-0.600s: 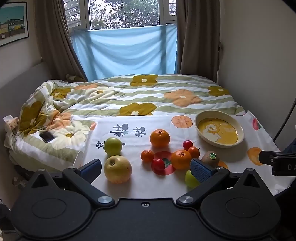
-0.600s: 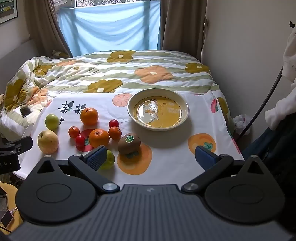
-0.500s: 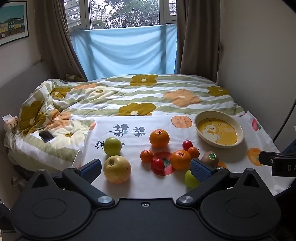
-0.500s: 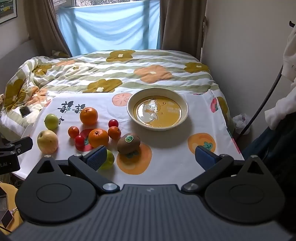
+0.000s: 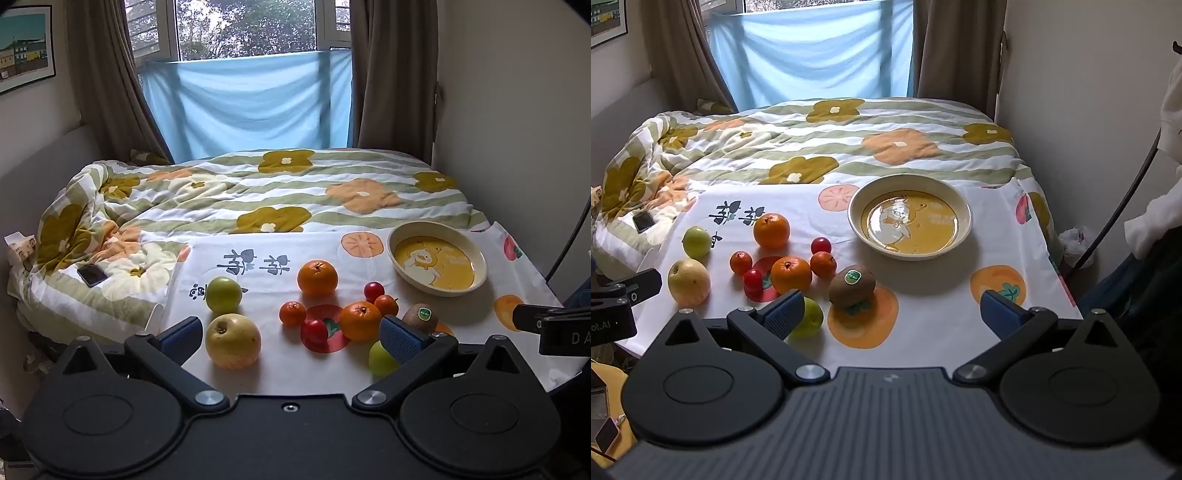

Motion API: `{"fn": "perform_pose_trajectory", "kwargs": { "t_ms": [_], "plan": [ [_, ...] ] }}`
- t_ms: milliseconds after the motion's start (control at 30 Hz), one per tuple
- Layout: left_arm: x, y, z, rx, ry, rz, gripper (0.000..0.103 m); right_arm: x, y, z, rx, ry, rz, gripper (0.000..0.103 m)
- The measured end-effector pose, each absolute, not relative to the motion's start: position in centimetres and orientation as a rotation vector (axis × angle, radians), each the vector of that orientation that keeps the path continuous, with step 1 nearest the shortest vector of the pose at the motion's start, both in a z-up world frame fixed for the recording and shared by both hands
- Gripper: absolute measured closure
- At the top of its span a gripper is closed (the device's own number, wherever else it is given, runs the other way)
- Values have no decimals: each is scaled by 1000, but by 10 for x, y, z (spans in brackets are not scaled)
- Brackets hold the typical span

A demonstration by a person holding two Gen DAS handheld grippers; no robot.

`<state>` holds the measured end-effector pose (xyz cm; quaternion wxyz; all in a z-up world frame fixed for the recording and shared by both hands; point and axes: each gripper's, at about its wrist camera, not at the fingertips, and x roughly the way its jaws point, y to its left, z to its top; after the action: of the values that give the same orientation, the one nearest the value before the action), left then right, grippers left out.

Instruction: Organize fruits

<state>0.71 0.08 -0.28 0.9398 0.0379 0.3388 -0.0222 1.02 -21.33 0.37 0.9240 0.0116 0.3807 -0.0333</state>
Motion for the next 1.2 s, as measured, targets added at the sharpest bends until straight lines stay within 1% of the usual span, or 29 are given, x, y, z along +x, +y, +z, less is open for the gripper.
{"fn": "perform_pose_trajectory", "kwargs": {
  "t_ms": [1200],
  "plan": [
    [10, 0, -6, 77, 708, -41, 0, 15, -207, 1, 34, 790, -57, 0]
  ]
}}
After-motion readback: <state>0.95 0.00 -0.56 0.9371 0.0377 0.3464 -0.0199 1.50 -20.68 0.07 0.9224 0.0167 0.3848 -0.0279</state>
